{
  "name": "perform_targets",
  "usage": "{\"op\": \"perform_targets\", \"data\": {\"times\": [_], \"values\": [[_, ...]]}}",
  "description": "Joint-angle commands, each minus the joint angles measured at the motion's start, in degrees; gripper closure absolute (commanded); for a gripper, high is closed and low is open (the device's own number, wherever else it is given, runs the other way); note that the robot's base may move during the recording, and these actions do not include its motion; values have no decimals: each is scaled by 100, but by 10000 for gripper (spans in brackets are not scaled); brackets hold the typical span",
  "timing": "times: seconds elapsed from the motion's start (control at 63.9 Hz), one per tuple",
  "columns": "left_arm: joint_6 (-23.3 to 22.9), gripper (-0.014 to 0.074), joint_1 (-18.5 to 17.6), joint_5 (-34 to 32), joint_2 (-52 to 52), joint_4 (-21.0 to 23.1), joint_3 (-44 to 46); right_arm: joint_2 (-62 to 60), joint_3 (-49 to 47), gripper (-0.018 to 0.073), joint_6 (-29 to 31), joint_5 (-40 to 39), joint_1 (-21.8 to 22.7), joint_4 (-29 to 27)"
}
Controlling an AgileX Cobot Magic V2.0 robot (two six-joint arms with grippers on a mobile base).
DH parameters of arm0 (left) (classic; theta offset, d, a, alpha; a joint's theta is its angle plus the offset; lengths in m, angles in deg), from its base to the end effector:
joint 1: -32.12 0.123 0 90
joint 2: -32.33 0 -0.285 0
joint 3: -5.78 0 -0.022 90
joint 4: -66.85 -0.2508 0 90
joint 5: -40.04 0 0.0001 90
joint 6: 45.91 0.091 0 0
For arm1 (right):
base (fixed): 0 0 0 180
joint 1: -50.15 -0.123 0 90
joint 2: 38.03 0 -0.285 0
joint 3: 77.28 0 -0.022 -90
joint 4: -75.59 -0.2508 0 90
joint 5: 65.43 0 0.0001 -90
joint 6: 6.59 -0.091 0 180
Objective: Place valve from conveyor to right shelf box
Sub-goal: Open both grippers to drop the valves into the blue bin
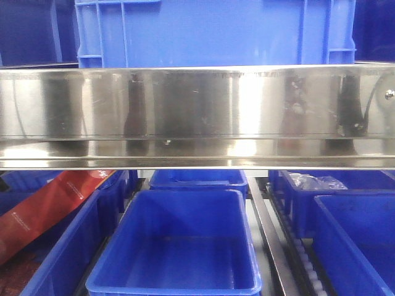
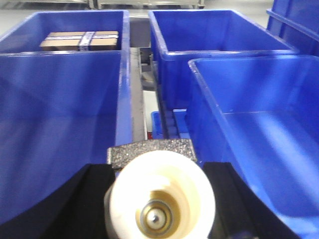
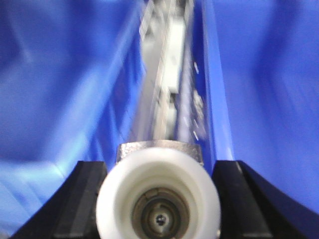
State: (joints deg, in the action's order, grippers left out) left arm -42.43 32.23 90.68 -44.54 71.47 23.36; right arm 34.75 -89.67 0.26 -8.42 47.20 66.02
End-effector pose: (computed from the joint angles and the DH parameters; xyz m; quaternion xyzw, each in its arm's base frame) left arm 0.2251 -0.0052 0.5166 0.0210 0.8179 -0.0222 0.5746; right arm 0.2021 0.0231 0.4972 -0.0703 0.8486 0.0657 0.5202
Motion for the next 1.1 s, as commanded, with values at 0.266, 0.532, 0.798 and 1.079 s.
{"op": "perform_targets", "data": {"times": [0.266, 0.532, 0.798, 1.079], "values": [[229, 708, -1532, -228, -1667, 161, 1930, 1392, -1992, 713, 216, -517, -1086, -262], [229, 708, -2256, -239, -3154, 161, 2792, 2740, -2694, 713, 270, -523, -1750, -262], [229, 708, -2330, -330, -4104, 234, 2826, 3721, -2694, 703, 270, -510, -1759, -262], [229, 371, -2330, -206, -4317, 266, 2826, 3991, -2694, 298, 270, -355, -1759, -262]]}}
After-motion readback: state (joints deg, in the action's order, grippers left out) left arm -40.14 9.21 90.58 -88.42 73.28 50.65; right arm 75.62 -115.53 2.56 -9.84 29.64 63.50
